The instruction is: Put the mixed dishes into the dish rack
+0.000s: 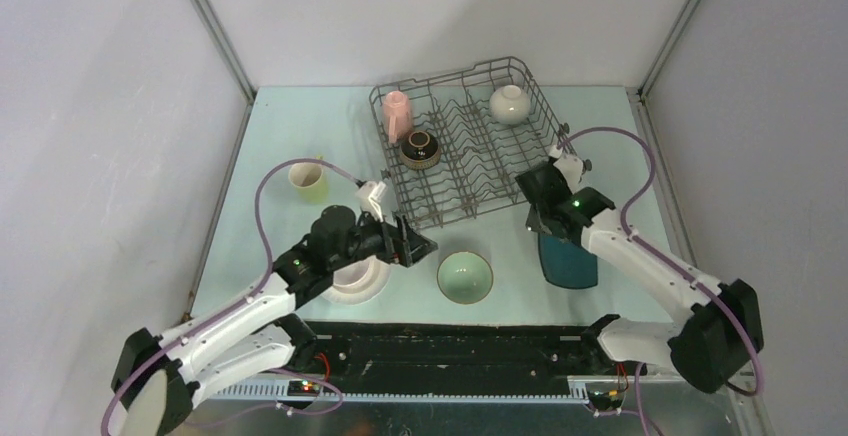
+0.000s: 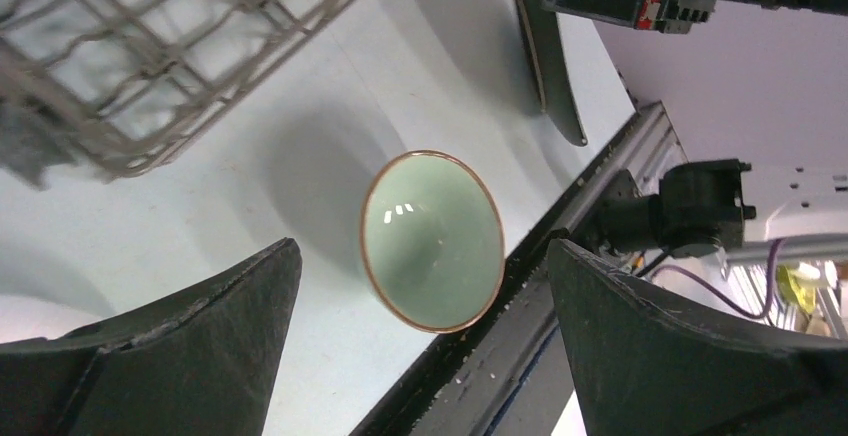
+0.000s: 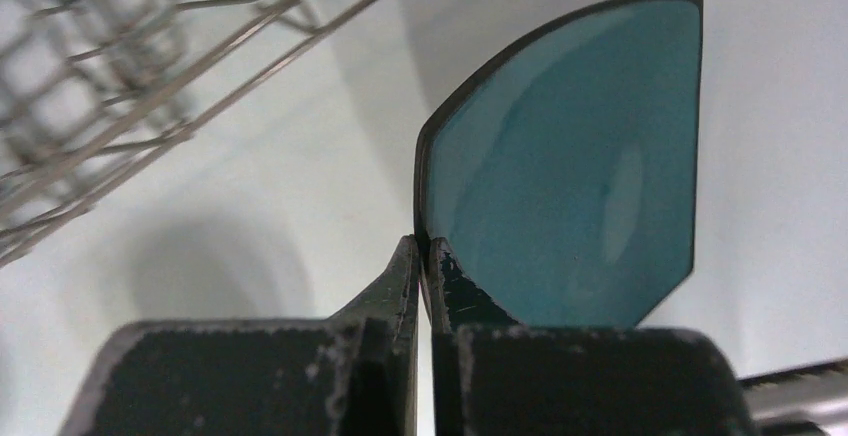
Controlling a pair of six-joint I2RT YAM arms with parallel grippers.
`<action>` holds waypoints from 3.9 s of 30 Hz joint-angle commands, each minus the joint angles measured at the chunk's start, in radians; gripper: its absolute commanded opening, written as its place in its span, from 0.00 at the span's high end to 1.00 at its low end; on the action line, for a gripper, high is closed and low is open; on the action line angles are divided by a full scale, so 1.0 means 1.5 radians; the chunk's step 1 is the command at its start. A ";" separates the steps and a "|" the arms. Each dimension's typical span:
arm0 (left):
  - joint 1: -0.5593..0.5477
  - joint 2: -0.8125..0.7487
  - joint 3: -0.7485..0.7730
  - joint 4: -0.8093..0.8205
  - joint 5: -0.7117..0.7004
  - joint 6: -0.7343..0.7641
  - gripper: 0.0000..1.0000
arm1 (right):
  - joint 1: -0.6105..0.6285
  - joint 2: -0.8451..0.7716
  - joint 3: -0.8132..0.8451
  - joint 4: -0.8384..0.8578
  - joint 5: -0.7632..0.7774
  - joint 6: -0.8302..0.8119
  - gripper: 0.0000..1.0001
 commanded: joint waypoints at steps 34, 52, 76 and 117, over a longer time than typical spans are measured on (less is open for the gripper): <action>-0.260 0.469 0.299 0.123 -0.093 -0.021 0.10 | -0.178 -0.234 -0.199 0.112 -0.265 0.054 0.26; -0.264 0.649 0.456 -0.005 -0.117 -0.035 0.12 | -0.431 -0.213 -0.355 0.217 -0.359 -0.019 0.01; -0.248 0.688 0.427 -0.063 -0.144 -0.016 0.11 | -0.332 -0.220 -0.400 0.199 -0.508 -0.026 0.11; -0.173 0.589 0.328 -0.006 -0.209 -0.028 0.20 | -0.210 -0.221 -0.447 0.328 -0.507 -0.047 0.21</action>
